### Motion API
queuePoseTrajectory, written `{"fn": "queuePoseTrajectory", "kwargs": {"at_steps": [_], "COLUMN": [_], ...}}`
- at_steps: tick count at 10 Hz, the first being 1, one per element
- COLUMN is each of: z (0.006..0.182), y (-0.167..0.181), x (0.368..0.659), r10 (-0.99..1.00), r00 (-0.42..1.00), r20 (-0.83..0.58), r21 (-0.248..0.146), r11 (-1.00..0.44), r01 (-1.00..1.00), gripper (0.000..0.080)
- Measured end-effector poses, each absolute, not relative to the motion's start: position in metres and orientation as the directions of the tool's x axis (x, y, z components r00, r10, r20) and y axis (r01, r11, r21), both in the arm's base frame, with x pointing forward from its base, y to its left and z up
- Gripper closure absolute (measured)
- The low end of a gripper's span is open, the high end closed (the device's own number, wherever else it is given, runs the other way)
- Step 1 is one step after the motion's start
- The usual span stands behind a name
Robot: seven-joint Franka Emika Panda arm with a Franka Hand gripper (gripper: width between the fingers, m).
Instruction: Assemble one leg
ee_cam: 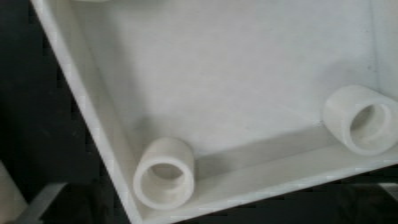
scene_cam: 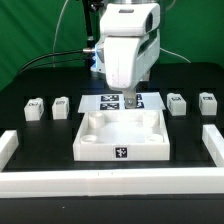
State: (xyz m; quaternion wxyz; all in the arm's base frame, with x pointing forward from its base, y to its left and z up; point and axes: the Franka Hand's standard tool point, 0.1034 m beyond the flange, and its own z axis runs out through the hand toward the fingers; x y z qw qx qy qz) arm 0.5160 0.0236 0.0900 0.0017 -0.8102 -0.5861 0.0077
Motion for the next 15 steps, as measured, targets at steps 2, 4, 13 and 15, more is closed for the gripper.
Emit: {"fn": "queuePoseTrajectory", "kwargs": {"at_steps": [2,4,13,15], "z": [0.081,0.073,0.029,0.020], "y": [0.005,-0.013,-0.017,-0.019], "x": [0.499,0.472,0.409,0.406], "r10": [0.988,0.999,0.998,0.998], "r00": [0.152,0.036,0.054,0.060], "r20": [0.009,0.012,0.021,0.024], "r21": [-0.024,-0.047,-0.159,-0.176], "r11": [-0.152,-0.036,-0.050,-0.055], "r01": [0.988,0.998,0.986,0.983], "gripper": [0.0150,0.0150,0.0150,0.0150]}}
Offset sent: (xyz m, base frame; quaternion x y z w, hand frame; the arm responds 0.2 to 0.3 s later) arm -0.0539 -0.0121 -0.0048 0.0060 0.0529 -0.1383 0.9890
